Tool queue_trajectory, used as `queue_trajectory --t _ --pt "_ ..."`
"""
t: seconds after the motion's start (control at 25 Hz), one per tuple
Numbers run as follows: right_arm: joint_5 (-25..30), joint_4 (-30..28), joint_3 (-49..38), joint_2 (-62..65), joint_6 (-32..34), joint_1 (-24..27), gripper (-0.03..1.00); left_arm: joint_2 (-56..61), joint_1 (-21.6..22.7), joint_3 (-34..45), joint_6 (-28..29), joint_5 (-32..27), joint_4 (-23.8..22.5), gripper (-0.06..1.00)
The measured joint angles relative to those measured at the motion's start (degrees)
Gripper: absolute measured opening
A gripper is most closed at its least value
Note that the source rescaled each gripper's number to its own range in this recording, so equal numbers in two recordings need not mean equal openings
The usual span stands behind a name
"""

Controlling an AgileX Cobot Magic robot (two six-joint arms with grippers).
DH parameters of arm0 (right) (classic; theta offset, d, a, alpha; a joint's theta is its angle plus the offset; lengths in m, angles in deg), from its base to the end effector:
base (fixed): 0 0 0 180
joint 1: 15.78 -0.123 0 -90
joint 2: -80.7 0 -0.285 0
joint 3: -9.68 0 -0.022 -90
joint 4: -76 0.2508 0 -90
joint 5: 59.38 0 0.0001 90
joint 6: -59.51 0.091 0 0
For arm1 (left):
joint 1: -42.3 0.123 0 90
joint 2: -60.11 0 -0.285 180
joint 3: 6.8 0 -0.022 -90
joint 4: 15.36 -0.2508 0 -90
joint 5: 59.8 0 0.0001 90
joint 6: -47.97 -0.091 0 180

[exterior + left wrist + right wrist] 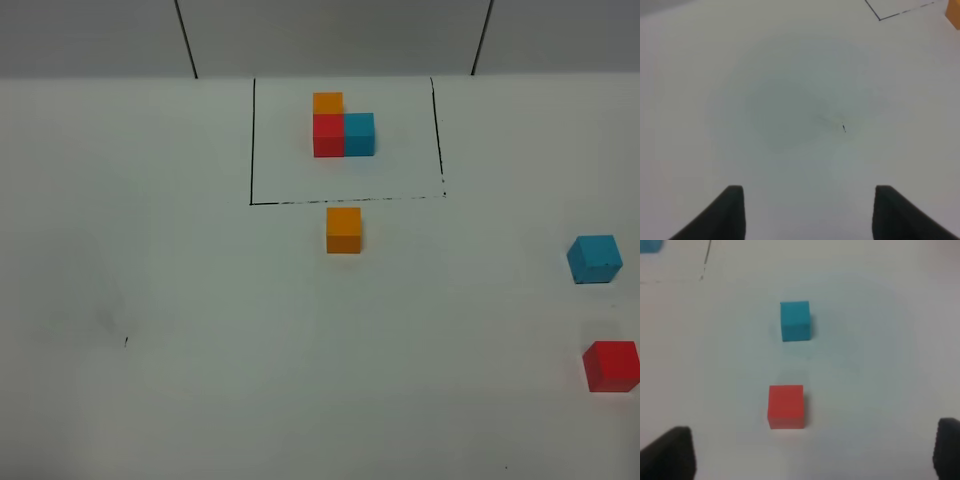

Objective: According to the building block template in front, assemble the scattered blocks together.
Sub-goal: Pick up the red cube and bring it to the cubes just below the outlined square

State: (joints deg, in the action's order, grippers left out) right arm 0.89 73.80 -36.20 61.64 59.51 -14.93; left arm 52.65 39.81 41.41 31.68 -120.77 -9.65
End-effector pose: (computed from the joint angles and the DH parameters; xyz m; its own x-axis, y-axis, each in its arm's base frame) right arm 0.0227 -0.0034 0.2897 -0.5769 -0.0105 -0.8167 0.0311 0.9989 -0.0348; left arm -0.0071 -0.0076 0.2790 -0.4054 0.2506 -0.8791 0.2219 0.9599 0.1713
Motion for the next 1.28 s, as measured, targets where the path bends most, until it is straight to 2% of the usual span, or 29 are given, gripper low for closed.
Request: queue_trajectory --t 0.16,0.4,0.64,0.96,1.28 --pt "-3.3 -1.4 3.7 -12.5 0.0 0.0 0.99 0.0 0.0 0.0 0.0 0.0 0.0 0.26" --pt "-4.5 -2.9 12.4 -37.8 0.0 0.0 1.0 0.0 0.0 0.0 0.0 0.0 0.0 0.26" --pt "-5.3 -4.0 19.3 -60.5 -4.3 0.0 1.0 0.0 0.0 0.0 0.0 0.0 0.0 0.26" --pt "-5.3 0.1 19.6 -68.6 -8.0 3.6 1.0 0.0 0.0 0.0 0.0 0.0 0.0 0.26" --pt "-13.8 3.3 6.6 -68.8 -10.5 5.3 1.0 0.0 0.0 0.0 0.0 0.0 0.0 0.26"
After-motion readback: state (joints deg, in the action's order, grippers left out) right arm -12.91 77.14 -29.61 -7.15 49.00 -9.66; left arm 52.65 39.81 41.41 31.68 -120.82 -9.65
